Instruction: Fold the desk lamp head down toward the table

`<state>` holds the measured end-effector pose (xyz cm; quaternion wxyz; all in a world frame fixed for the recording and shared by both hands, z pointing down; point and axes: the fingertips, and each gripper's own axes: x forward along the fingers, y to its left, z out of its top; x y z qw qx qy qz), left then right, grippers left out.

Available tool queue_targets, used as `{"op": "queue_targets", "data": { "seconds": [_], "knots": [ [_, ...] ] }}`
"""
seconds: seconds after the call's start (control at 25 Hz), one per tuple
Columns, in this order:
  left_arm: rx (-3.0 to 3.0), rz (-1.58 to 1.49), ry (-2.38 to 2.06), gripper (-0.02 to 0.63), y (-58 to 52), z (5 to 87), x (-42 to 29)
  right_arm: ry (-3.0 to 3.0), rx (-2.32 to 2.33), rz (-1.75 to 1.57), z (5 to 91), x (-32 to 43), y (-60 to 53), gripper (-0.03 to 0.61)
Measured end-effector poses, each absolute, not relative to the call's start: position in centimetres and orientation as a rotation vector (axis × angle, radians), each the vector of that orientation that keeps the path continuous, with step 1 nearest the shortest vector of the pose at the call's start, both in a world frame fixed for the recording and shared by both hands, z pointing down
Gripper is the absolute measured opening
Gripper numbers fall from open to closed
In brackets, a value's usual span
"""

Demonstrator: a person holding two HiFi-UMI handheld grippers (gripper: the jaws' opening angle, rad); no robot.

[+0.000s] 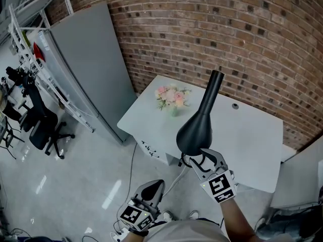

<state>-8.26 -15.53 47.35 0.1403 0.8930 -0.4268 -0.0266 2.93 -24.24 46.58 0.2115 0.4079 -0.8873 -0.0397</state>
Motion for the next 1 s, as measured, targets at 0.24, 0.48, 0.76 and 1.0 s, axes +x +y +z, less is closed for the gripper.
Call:
{"op": "queue_targets", "data": {
  "seconds": [0.24,0.48,0.76,1.0],
  "knots": [
    [2.580,-0.077,-1.233,0.008,-15.8,47.5,-8.2,-2.436,1.107,-0.130,47.4,3.3,-24.8,0.170],
    [2.577,-0.075,-1.241,0.008,-15.9,47.4,-8.2,-2.420,1.109,-0.133,48.0,3.5,-25.3,0.169],
    [2.573,-0.074,-1.252,0.008,-16.0,47.5,-8.2,-2.404,1.106,-0.124,48.8,3.9,-25.9,0.169],
    [2.571,-0.073,-1.264,0.008,-16.0,47.4,-8.1,-2.403,1.112,-0.118,49.2,4.1,-26.3,0.169]
  ]
}}
